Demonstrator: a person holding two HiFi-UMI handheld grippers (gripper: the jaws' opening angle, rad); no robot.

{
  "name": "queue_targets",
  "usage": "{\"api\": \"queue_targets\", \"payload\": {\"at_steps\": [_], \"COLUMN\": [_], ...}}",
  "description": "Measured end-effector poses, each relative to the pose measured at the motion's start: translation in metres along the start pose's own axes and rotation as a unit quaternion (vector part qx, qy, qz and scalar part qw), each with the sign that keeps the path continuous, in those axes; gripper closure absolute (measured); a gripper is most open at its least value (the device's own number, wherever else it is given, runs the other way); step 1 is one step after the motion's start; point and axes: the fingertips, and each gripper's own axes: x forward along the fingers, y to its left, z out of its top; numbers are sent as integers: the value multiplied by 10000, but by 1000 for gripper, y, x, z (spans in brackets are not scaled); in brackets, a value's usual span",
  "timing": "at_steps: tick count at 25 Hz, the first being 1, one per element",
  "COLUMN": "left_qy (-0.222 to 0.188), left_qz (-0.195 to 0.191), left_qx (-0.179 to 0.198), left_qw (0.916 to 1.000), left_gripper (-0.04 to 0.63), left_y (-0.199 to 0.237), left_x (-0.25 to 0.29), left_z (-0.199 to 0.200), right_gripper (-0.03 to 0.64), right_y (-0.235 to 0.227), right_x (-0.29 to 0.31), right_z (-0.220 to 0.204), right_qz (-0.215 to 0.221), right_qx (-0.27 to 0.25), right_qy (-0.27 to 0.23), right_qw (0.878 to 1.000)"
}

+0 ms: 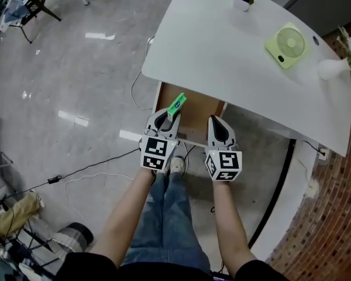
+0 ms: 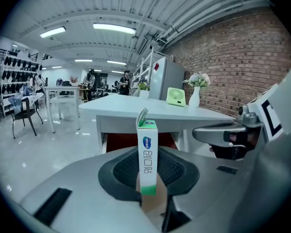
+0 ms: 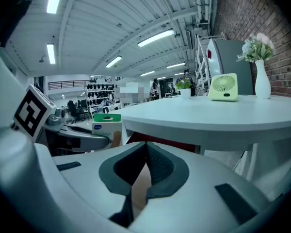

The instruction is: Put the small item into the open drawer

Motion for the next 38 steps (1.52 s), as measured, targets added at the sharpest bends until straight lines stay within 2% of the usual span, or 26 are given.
{"api": "queue_targets", "payload": {"at_steps": [8,12,15,18,22,26,30,33,38], "left_qy": [758,1247,1650,1940,2206,2334,2405,2271,2046], "left_qz": [82,77,-106,-256,-250,-232,-286,-292,-325], "left_qx": [-270,-326,-369,-306,-125,-229,-277,-344,-381], "left_qw": [9967,9916,9855,9802,9750,9718,9698,9728,9776], "left_gripper": [499,499,499,497,493,484,433,378,368], "left_y": [21,26,22,16,17,19,19,21,22], "left_x": [56,80,97,109,115,114,110,107,108], "left_z": [-73,-99,-114,-123,-133,-143,-146,-142,-133], "right_gripper": [614,614,614,614,614,614,614,614,614], "right_y": [-9,-11,-12,-15,-19,-23,-24,-24,-27], "right_x": [57,70,72,70,72,73,71,69,70], "right_z": [-55,-67,-70,-75,-82,-86,-85,-86,-87], "right_qz": [-33,-60,-71,-114,-194,-312,-368,-401,-464], "right_qx": [-81,-131,-164,-143,-61,58,91,105,175], "right_qy": [348,415,437,480,542,578,583,577,575], "right_qw": [9994,9990,9989,9987,9983,9978,9976,9975,9971]}}
